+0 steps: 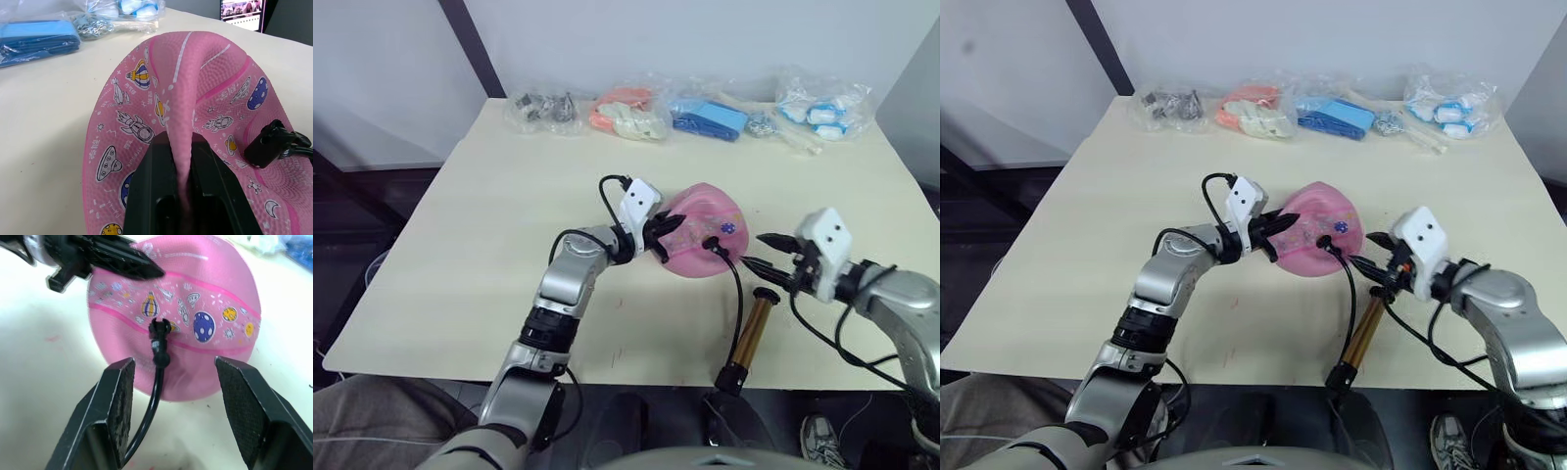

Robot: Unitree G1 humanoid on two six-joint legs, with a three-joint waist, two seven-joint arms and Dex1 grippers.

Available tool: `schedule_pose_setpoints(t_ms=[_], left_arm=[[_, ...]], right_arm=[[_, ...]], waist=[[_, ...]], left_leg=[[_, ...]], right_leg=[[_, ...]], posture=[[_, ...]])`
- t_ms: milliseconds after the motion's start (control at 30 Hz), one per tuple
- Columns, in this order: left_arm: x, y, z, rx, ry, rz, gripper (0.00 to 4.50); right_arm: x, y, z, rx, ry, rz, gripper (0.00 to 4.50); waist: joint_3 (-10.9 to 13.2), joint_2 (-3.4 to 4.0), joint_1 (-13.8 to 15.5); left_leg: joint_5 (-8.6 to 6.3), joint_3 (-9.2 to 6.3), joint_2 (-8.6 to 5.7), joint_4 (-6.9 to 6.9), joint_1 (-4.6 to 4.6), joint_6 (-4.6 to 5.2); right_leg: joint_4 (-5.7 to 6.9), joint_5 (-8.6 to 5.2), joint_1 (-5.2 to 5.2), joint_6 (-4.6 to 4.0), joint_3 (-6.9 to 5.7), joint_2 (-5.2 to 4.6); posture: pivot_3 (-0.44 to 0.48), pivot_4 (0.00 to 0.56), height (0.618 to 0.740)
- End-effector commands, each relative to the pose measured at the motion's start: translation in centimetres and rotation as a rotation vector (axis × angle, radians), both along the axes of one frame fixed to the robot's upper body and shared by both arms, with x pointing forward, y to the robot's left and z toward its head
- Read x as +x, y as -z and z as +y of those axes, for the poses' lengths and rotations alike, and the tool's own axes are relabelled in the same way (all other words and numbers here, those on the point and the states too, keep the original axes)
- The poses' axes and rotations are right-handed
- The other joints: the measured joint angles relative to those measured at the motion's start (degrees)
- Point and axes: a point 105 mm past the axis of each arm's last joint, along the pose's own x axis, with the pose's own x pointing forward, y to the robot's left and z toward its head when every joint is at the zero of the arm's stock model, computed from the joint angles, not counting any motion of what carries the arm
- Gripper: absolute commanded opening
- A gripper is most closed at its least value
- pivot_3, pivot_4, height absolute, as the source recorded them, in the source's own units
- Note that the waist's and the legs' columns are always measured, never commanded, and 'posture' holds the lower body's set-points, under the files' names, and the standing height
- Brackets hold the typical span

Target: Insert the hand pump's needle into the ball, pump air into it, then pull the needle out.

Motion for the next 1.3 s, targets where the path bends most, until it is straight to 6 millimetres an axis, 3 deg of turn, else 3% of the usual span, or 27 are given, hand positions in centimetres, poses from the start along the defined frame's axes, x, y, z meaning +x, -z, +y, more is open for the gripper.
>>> schedule_pose_setpoints(t_ms=[33,67,167,300,633,767,900,933,1067,1300], left_arm=[[-0.1,3.7,0.9,0.076,-0.030,0.117,0.00],[-0.1,3.6,0.9,0.075,-0.028,0.112,0.00],[0.0,3.3,0.8,0.074,-0.021,0.100,0.00],[0.2,2.6,0.8,0.074,-0.013,0.077,0.00],[0.4,1.3,0.6,0.061,0.011,0.031,0.00],[0.5,0.1,0.5,0.044,0.021,0.003,1.06],[0.5,-1.2,0.4,0.030,0.036,-0.027,2.55],[0.5,-1.5,0.4,0.025,0.040,-0.034,3.13],[0.2,-3.7,0.1,0.002,0.061,-0.079,4.45],[-0.9,-6.5,0.6,-0.006,0.098,-0.126,4.49]], right_arm=[[-1.7,-1.8,-0.8,0.073,-0.045,-0.094,3.11],[-2.0,-1.9,-1.4,0.087,-0.045,-0.100,3.26],[-2.8,-2.2,-2.9,0.127,-0.034,-0.134,4.46],[-4.0,-2.7,-4.5,0.154,-0.024,-0.180,4.46],[-6.0,-2.5,-6.0,0.146,-0.021,-0.234,4.46],[-6.2,-2.2,-5.9,0.152,-0.034,-0.248,4.50],[-6.3,-2.2,-5.8,0.162,-0.045,-0.257,4.50],[-6.3,-2.1,-5.8,0.164,-0.046,-0.259,4.50],[-6.4,-1.7,-6.3,0.167,-0.045,-0.262,4.50],[-6.4,-1.4,-7.0,0.185,-0.060,-0.282,4.50]], waist=[[0.01,0.01,0.05],[0.01,0.01,0.10],[0.05,0.02,-0.01],[0.10,0.04,0.03],[0.18,0.03,0.10],[0.27,0.04,0.09],[0.78,0.01,0.03],[0.84,0.02,0.03],[1.16,0.03,0.04],[1.19,0.04,0.00]], left_leg=[[0.00,-0.02,0.00,0.00,0.02,0.03],[0.00,-0.02,0.00,0.01,0.05,0.05],[0.00,0.02,0.00,0.04,0.09,0.09],[0.02,0.03,0.00,0.09,0.13,0.13],[0.02,0.08,0.01,0.12,0.13,0.13],[0.02,0.07,0.01,0.19,0.12,0.13],[0.02,0.08,0.01,0.22,0.06,0.13],[0.02,0.08,0.01,0.23,0.02,0.13],[0.14,0.07,0.01,0.24,-0.08,-0.08],[0.17,0.14,-0.01,0.70,-0.85,-0.14]], right_leg=[[0.00,0.00,0.04,0.01,-0.01,0.00],[0.00,-0.01,0.08,0.01,-0.01,0.00],[0.00,-0.02,0.14,0.03,0.01,0.00],[0.02,-0.02,0.18,0.04,0.02,0.01],[0.02,-0.01,0.19,0.02,0.07,0.01],[0.06,-0.01,0.19,0.03,0.07,0.02],[0.06,0.03,0.16,-0.04,0.07,0.01],[0.06,0.08,0.12,-0.12,0.07,0.01],[0.06,0.11,0.06,-0.18,0.07,0.01],[0.43,0.13,-0.72,-0.19,0.16,-0.04]], posture=[[0.000,0.150,0.736],[0.000,0.150,0.736],[0.000,0.150,0.736],[0.000,0.150,0.736],[0.000,0.150,0.736],[0.000,0.150,0.736],[0.000,0.150,0.736],[0.000,0.150,0.736],[0.000,0.150,0.736],[0.000,0.150,0.736]])
